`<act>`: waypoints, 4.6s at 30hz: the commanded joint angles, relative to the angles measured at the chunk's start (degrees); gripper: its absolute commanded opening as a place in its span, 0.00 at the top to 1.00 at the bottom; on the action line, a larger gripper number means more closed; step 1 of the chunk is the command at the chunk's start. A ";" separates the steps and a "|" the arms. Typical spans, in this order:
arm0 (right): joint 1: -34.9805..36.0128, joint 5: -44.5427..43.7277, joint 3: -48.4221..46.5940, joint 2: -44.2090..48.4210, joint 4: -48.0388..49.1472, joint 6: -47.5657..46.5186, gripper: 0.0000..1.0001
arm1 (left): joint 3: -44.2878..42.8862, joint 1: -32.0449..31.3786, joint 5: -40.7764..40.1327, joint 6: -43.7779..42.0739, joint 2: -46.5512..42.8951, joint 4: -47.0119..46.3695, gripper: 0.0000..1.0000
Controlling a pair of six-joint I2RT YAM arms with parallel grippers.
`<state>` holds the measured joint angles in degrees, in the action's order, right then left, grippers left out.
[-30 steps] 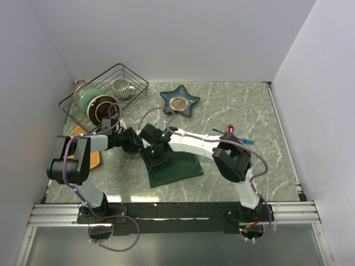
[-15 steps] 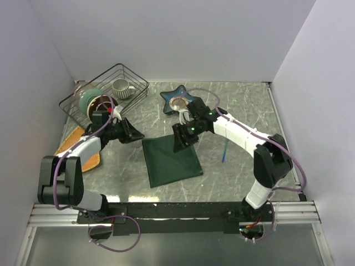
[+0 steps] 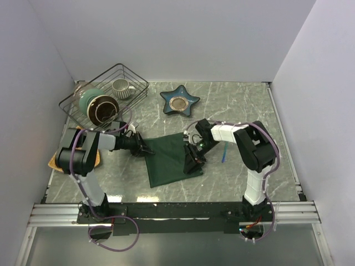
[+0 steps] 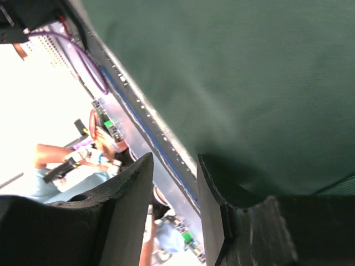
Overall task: Fold the napkin into a case and place the utensils inside
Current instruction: Smooth out the lower triangle-folded napkin at the center of the board, then pick up the lower triangle-folded napkin from the center of the board.
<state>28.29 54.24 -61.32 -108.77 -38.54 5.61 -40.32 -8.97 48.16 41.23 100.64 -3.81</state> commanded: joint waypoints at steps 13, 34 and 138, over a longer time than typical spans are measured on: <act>-1.66 1.83 6.21 16.46 11.10 10.29 0.18 | -4.18 -0.95 10.89 1.80 -7.89 -5.65 0.53; 0.28 10.27 22.03 5.51 47.87 34.23 0.00 | 25.19 -19.25 -2.81 27.86 -15.83 -31.97 0.01; 3.52 -8.62 -11.37 -11.55 16.49 14.43 0.64 | -11.89 4.49 -8.00 -15.48 6.76 8.65 0.53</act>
<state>32.49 48.05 -72.71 -118.78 -21.87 21.39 -53.08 -3.86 40.73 25.91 104.79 3.05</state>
